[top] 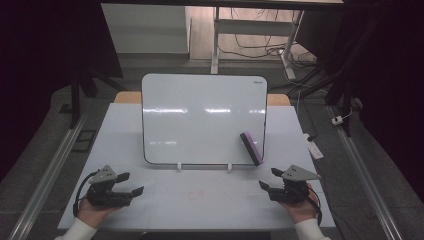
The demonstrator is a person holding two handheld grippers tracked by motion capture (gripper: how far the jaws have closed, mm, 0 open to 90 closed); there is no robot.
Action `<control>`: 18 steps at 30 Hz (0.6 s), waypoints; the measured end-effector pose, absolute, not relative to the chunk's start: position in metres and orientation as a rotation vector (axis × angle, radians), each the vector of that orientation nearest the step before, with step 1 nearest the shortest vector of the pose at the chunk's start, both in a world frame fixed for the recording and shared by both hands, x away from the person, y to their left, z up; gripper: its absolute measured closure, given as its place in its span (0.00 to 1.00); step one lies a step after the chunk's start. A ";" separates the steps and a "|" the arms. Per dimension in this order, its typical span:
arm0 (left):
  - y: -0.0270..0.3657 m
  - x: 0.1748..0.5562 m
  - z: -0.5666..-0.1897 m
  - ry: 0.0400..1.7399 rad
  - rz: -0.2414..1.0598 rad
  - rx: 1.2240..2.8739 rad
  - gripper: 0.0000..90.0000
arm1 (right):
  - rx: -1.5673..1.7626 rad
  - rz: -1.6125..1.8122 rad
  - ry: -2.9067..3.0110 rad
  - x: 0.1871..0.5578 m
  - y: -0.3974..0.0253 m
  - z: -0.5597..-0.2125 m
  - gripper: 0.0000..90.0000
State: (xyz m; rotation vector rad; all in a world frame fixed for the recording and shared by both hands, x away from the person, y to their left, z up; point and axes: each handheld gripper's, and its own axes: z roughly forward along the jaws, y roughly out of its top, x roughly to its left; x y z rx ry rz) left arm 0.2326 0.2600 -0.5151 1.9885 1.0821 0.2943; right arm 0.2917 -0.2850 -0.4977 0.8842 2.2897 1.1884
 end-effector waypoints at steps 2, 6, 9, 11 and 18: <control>0.260 0.233 -0.515 1.082 0.294 1.987 0.24 | 0.883 1.190 2.293 0.292 -0.285 -0.498 0.36; 0.260 0.233 -0.515 1.081 0.293 1.987 0.24 | 0.879 1.191 2.299 0.292 -0.284 -0.499 0.36; 0.260 0.233 -0.515 1.081 0.296 1.989 0.24 | 0.878 1.187 2.305 0.292 -0.283 -0.499 0.35; 0.260 0.233 -0.515 1.080 0.296 1.990 0.24 | 0.877 1.183 2.307 0.292 -0.283 -0.500 0.35; 0.259 0.233 -0.516 1.080 0.292 1.993 0.24 | 0.871 1.178 2.309 0.292 -0.282 -0.500 0.35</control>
